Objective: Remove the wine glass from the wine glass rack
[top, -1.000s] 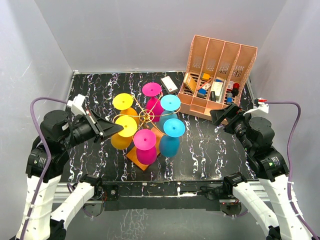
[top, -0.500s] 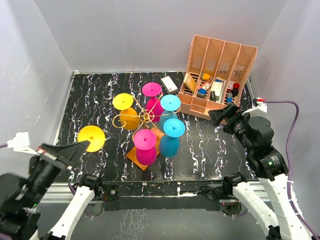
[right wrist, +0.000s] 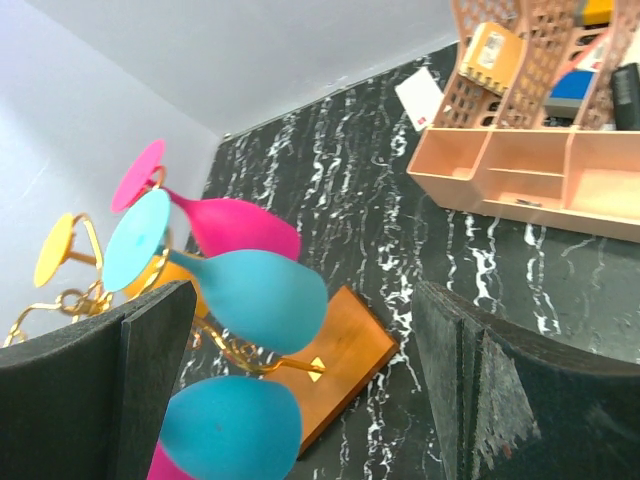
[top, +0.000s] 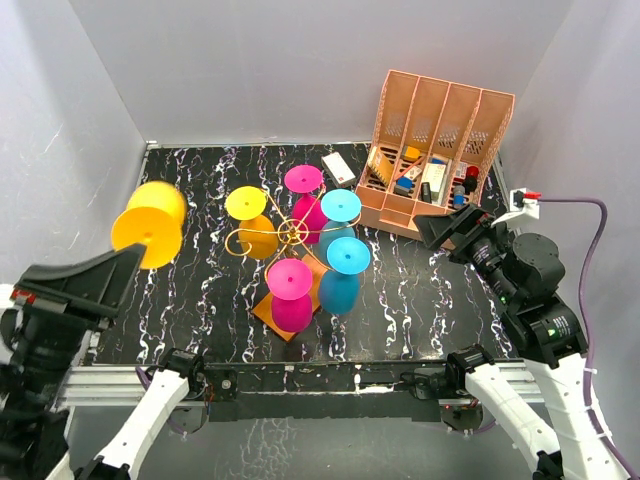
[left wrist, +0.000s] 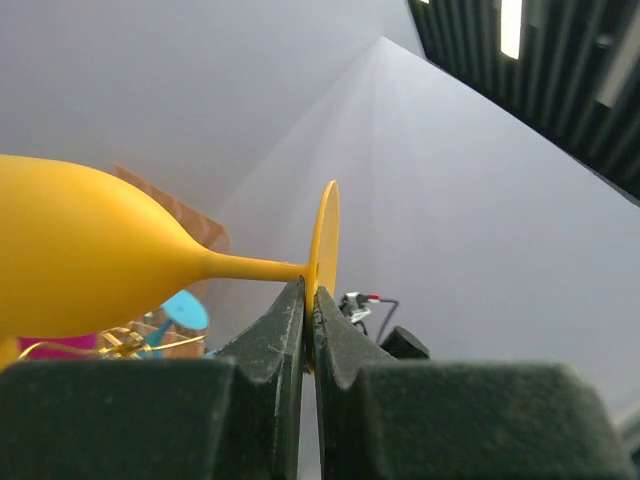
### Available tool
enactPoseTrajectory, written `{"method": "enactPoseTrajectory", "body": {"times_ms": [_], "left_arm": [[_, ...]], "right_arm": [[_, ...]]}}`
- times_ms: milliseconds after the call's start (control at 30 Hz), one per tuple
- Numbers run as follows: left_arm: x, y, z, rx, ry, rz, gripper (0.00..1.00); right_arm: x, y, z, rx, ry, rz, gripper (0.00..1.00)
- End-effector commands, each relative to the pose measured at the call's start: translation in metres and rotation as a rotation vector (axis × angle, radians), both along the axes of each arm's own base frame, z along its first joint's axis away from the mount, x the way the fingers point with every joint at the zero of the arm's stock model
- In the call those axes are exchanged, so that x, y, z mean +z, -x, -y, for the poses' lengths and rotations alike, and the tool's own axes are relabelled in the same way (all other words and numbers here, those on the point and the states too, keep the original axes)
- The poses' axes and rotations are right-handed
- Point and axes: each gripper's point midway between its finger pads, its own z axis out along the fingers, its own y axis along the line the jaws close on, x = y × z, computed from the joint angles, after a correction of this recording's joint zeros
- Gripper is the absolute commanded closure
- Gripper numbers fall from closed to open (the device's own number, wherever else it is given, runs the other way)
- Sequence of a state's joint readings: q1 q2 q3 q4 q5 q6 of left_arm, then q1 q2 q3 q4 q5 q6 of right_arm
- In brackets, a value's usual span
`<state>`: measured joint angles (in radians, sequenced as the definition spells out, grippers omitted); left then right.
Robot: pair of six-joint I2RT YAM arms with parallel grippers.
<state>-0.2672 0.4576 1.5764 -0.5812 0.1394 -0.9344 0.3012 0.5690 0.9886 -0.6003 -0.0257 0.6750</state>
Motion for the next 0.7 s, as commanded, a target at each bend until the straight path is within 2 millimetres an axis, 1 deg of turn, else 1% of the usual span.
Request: {"method": "enactPoseTrajectory", "body": {"times_ms": [0, 67, 133, 167, 233, 267, 300, 367, 433, 567, 667], "left_arm": [[0.034, -0.005, 0.048, -0.28, 0.003, 0.144, 1.0], [0.041, 0.002, 0.06, -0.402, 0.038, 0.186, 1.0], [0.044, 0.008, 0.071, -0.509, 0.055, 0.218, 1.0], [0.042, 0.008, 0.076, -0.558, 0.064, 0.215, 1.0], [0.045, 0.015, 0.081, -0.644, 0.08, 0.258, 1.0], [0.042, 0.013, 0.084, -0.677, 0.088, 0.241, 1.0], [0.043, 0.016, 0.085, -0.709, 0.098, 0.259, 1.0], [0.041, 0.017, 0.087, -0.763, 0.124, 0.264, 1.0], [0.041, 0.017, 0.087, -0.807, 0.163, 0.273, 1.0], [0.044, 0.016, 0.084, -0.892, 0.25, 0.303, 1.0], [0.045, 0.01, 0.083, -0.939, 0.307, 0.317, 1.0]], "right_arm": [[0.057, 0.014, -0.02, 0.137, -0.047, 0.19, 0.02], [0.073, 0.023, -0.032, 0.226, -0.046, 0.258, 0.02], [0.09, 0.035, -0.045, 0.325, -0.049, 0.34, 0.02], [0.099, 0.042, -0.051, 0.378, -0.051, 0.383, 0.02], [0.116, 0.06, -0.067, 0.514, -0.061, 0.472, 0.02], [0.126, 0.069, -0.073, 0.577, -0.069, 0.521, 0.02], [0.136, 0.078, -0.079, 0.639, -0.076, 0.568, 0.02], [0.149, 0.091, -0.088, 0.749, -0.102, 0.631, 0.02], [0.16, 0.097, -0.095, 0.828, -0.141, 0.661, 0.02], [0.172, 0.097, -0.109, 0.983, -0.247, 0.637, 0.02], [0.186, 0.1, -0.111, 1.06, -0.324, 0.666, 0.02]]}}
